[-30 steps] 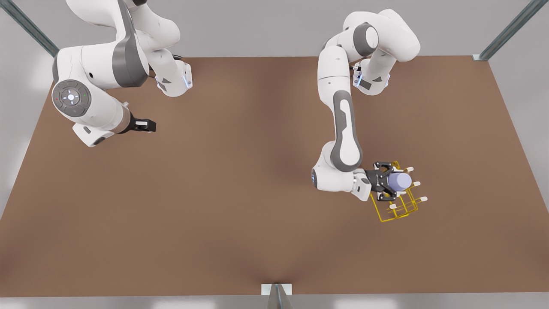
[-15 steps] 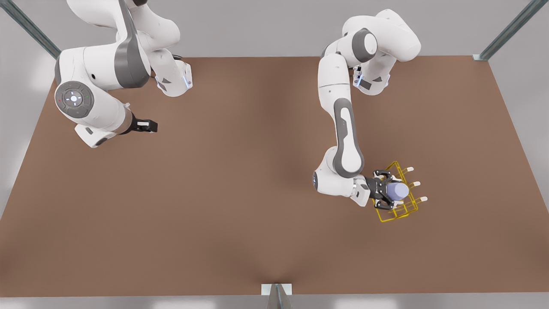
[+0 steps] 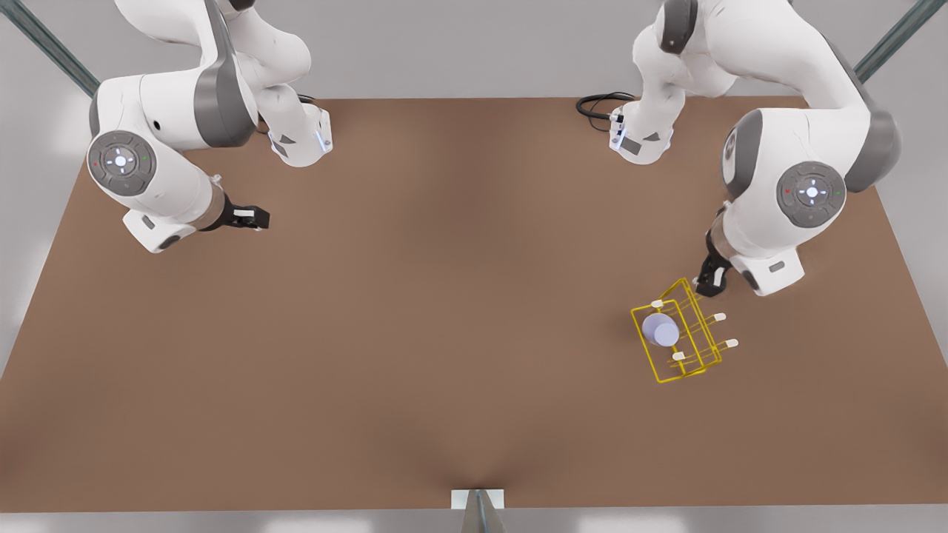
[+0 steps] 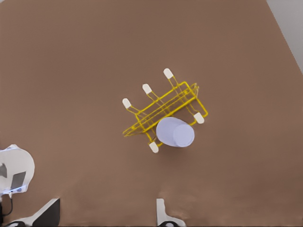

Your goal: Place the cup on the cup holder

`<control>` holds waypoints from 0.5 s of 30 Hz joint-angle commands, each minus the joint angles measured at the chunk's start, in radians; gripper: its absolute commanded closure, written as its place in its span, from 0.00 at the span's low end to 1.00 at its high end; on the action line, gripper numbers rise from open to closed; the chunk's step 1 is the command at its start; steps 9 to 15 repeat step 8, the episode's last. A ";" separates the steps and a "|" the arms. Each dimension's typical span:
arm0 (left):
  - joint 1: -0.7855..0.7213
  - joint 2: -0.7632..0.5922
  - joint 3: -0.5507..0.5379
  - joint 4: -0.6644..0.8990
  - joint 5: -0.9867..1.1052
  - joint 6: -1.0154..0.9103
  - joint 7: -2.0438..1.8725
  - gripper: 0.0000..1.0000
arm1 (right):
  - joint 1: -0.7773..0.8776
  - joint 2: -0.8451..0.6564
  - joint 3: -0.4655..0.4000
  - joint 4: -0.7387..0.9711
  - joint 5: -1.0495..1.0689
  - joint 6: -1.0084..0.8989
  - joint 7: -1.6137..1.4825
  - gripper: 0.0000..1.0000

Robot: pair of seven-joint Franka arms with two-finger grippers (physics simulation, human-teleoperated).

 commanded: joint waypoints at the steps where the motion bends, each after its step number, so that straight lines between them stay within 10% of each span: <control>1: 0.292 -0.138 -0.372 -0.154 0.114 0.067 0.903 0.00 | 0.000 -0.001 0.000 0.001 -0.002 0.003 -0.002 0.00; 15: 0.305 -0.084 -0.396 -0.122 0.010 -0.064 0.965 0.00 | -0.002 -0.001 -0.002 0.004 0.002 0.003 -0.002 0.00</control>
